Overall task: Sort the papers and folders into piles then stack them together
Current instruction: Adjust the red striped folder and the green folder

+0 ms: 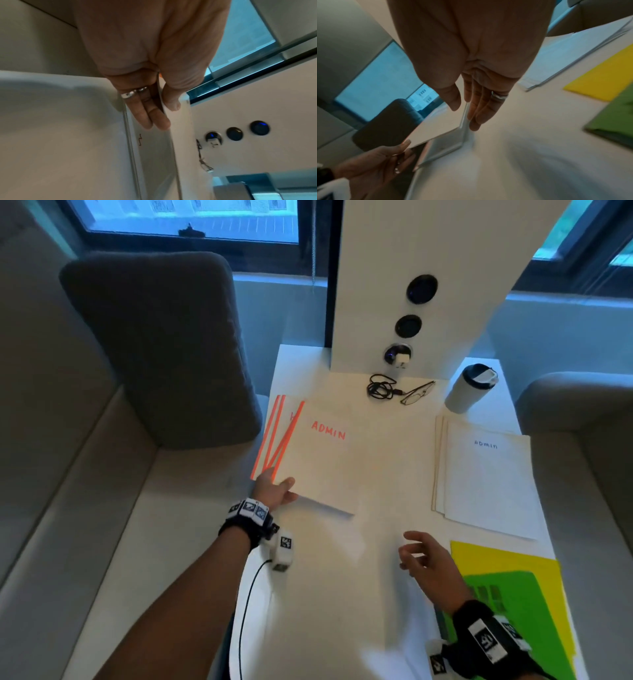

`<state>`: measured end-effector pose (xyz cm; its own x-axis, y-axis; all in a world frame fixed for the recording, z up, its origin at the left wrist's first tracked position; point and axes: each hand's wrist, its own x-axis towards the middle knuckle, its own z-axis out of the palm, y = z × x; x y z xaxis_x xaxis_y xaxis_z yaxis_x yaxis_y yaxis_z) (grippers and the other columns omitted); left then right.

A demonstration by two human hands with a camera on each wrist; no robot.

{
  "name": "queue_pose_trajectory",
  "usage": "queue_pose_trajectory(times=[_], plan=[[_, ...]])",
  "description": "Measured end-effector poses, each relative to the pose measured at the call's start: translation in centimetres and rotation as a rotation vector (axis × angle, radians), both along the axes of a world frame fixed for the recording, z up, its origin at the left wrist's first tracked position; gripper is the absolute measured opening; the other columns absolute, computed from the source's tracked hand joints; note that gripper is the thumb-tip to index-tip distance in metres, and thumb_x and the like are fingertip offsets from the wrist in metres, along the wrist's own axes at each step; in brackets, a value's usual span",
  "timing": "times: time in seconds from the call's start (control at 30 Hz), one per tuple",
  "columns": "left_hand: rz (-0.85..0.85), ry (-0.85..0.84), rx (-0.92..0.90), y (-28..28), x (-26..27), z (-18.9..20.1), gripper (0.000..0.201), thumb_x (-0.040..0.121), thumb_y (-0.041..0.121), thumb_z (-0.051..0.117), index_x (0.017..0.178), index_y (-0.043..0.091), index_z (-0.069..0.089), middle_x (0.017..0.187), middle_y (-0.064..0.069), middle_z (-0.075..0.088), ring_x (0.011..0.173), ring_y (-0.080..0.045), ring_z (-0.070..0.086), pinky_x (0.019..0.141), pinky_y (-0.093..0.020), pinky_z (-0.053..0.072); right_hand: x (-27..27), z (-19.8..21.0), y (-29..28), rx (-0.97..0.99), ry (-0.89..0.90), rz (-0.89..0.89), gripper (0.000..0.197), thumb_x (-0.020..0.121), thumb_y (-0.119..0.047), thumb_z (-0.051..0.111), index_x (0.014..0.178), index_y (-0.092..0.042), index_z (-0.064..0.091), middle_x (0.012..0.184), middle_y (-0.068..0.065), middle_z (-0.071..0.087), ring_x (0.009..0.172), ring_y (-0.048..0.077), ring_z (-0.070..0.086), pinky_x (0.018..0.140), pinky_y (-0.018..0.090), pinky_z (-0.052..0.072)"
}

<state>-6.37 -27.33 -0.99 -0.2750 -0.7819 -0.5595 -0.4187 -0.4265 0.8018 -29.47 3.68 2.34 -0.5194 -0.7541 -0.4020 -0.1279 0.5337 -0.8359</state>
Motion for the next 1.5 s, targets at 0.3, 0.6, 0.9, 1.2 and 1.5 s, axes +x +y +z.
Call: queue_pose_trajectory(times=[0.3,0.6,0.9,1.2,1.5], plan=[[-0.052,-0.565,-0.268,7.9,-0.1,-0.1,0.062,0.083,0.028,0.081,0.132,0.006,0.05,0.138,-0.025,0.045,0.112,-0.047,0.062,0.094,-0.045,0.052,-11.3,-3.7,18.5,0.556,0.545,-0.403,0.054,0.079,-0.007,0.082,0.128,0.001,0.061,0.124,0.032,0.062,0.118,0.047,0.056,0.103,0.056,0.046],[-0.869,-0.271,-0.053,27.8,-3.8,-1.2,0.049,0.093,0.034,0.072,0.135,0.013,0.059,0.129,-0.003,0.062,0.099,-0.018,0.067,0.091,-0.023,0.05,-4.7,-7.2,22.8,0.857,0.438,-0.173,0.115,0.076,-0.061,0.074,0.161,-0.014,0.013,0.165,0.019,0.016,0.146,0.042,0.028,0.114,0.052,0.036],[-0.538,-0.191,-0.023,29.5,-1.0,-1.8,0.075,0.078,0.037,0.085,0.14,0.016,0.048,0.133,-0.009,0.056,0.106,-0.019,0.065,0.09,-0.037,0.059,2.3,-7.1,16.7,0.597,0.303,-0.271,0.105,0.062,-0.033,0.089,0.146,0.001,0.037,0.138,0.025,0.046,0.13,0.042,0.042,0.11,0.047,0.035],[-0.393,-0.108,0.08,26.9,2.1,-0.3,0.034,0.086,0.009,0.079,0.098,0.034,0.059,0.104,0.014,0.063,0.101,-0.013,0.063,0.081,-0.028,0.052,3.8,-6.9,15.7,0.414,0.066,-0.396,0.068,0.079,-0.029,0.085,0.132,-0.003,0.05,0.118,0.015,0.06,0.115,0.035,0.061,0.092,0.036,0.048],[-0.473,-0.138,0.077,27.7,3.2,-1.6,0.024,0.083,0.0,0.077,0.094,0.02,0.068,0.093,-0.001,0.073,0.093,-0.027,0.07,0.087,-0.042,0.059,4.9,-7.9,15.7,0.317,0.051,-0.373,0.048,0.081,-0.057,0.068,0.108,-0.018,0.062,0.111,0.018,0.066,0.101,0.036,0.066,0.09,0.052,0.057]])
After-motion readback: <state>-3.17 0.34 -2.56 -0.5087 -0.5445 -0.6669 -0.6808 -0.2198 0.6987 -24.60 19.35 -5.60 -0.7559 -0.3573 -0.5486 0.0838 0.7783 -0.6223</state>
